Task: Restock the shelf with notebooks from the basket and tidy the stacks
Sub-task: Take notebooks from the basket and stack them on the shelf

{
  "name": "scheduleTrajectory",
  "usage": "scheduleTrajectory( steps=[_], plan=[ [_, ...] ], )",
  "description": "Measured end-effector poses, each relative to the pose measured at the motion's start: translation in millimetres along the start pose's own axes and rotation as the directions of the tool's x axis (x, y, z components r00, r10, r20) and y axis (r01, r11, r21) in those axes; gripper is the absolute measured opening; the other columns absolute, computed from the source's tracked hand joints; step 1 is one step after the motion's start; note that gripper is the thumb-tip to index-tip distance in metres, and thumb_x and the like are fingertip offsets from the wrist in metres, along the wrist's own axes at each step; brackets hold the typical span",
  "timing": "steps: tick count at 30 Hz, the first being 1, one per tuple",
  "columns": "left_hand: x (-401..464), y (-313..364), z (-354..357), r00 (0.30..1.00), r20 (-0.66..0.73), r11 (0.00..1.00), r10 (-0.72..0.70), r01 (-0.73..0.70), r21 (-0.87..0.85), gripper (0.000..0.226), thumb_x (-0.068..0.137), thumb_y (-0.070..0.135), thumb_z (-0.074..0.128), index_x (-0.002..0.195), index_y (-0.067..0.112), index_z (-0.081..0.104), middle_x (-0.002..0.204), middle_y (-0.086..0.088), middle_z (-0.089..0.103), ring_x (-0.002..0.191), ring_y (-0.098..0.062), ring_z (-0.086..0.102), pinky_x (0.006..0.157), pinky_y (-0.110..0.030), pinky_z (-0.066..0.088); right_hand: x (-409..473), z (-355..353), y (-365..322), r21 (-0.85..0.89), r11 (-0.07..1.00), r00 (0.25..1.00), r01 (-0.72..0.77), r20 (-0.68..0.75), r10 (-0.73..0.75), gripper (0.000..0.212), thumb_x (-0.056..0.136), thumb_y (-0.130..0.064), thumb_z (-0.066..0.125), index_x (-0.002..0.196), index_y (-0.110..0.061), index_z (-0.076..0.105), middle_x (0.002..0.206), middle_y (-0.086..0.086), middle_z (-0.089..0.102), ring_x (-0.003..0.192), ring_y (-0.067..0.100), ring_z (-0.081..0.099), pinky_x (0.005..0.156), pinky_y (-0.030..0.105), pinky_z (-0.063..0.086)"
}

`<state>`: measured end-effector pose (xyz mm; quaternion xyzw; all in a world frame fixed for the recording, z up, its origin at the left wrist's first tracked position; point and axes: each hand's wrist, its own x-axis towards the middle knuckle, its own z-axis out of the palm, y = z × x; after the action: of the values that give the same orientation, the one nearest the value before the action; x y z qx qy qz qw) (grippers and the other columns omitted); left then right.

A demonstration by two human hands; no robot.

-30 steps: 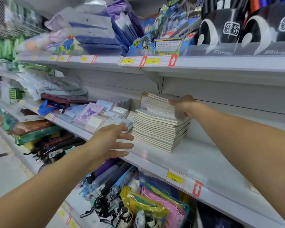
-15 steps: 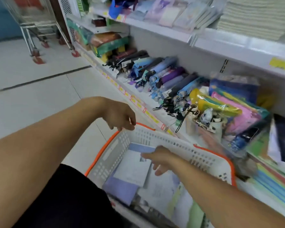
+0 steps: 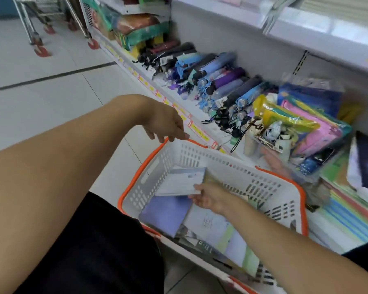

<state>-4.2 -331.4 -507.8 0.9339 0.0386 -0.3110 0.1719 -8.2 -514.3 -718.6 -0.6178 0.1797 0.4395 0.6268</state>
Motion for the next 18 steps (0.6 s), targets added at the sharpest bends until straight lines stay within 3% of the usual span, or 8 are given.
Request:
scheduleTrajectory(
  steps=[4,6,7,9,11,14,18],
  plan=[
    [-1.5,4.5,-3.5,0.961,0.067,0.950,-0.269,0.276,-0.148,0.097,0.079,0.082,0.032,0.145,0.011,0.039,0.132,-0.013,0.056,0.103,-0.036,0.065,0.091,-0.047,0.055,-75.6,-24.0,-92.3,0.089,0.983,0.982,0.159,0.091,-0.167,0.005,0.098,-0.002,0.052,0.095,-0.002,0.055,0.062,0.017,0.068,0.044,0.011,0.062,0.043,0.019,0.052],
    [-6.2,9.7,-6.3,0.963,0.075,0.887,-0.260,0.268,-0.377,0.095,0.075,0.084,0.039,0.143,0.018,0.038,0.134,-0.021,0.052,0.097,-0.041,0.066,0.087,-0.048,0.057,-120.1,-29.3,-126.0,0.095,0.958,0.954,0.270,0.110,-0.280,0.004,0.099,-0.003,0.052,0.100,-0.002,0.056,0.067,0.018,0.070,0.047,0.012,0.064,0.044,0.019,0.053],
    [-8.9,14.5,-8.6,0.979,0.059,0.817,-0.197,0.197,-0.542,0.081,0.077,0.078,0.048,0.129,0.016,0.046,0.128,-0.022,0.057,0.091,-0.039,0.069,0.080,-0.045,0.060,-140.8,-30.4,-137.6,0.089,0.936,0.930,0.340,0.118,-0.349,0.008,0.099,-0.005,0.053,0.105,-0.002,0.057,0.071,0.018,0.072,0.050,0.013,0.066,0.045,0.019,0.053],
    [-14.7,29.1,-13.4,0.999,-0.038,0.573,-0.025,-0.017,-0.819,0.056,0.088,0.052,0.060,0.124,0.009,0.057,0.104,-0.014,0.072,0.073,-0.025,0.074,0.057,-0.029,0.061,-173.4,-35.2,-153.7,-0.001,0.873,0.869,0.487,0.101,-0.485,0.014,0.099,-0.008,0.054,0.112,-0.003,0.058,0.082,0.020,0.073,0.056,0.016,0.069,0.048,0.021,0.055],
    [-22.4,49.9,-19.4,0.965,-0.246,0.365,0.090,-0.261,-0.893,0.023,0.096,0.027,0.058,0.114,0.014,0.061,0.082,0.000,0.074,0.048,-0.007,0.063,0.034,-0.014,0.045,-202.0,-44.8,-164.8,-0.095,0.803,0.809,0.588,0.085,-0.582,0.019,0.098,-0.013,0.057,0.114,-0.003,0.057,0.096,0.022,0.073,0.062,0.020,0.070,0.053,0.024,0.058],
    [-27.5,86.9,-35.6,0.873,-0.436,0.258,0.220,-0.483,-0.837,0.021,0.099,0.016,0.051,0.118,0.012,0.059,0.093,-0.004,0.070,0.039,-0.004,0.039,0.028,-0.011,0.027,-233.4,-68.3,-183.1,-0.027,0.741,0.739,0.671,0.107,-0.665,0.022,0.095,-0.015,0.060,0.116,-0.009,0.056,0.109,0.015,0.073,0.069,0.024,0.071,0.056,0.027,0.059],
    [-16.3,138.7,-64.8,0.819,-0.493,0.210,0.295,-0.559,-0.802,0.028,0.098,0.015,0.053,0.125,0.006,0.057,0.104,-0.016,0.056,0.042,-0.005,0.031,0.031,-0.012,0.023,-261.7,-97.0,-212.7,0.007,0.646,0.645,0.764,0.020,-0.764,0.018,0.099,-0.002,0.053,0.116,-0.008,0.056,0.101,0.015,0.073,0.057,0.018,0.068,0.049,0.022,0.055]
  ],
)
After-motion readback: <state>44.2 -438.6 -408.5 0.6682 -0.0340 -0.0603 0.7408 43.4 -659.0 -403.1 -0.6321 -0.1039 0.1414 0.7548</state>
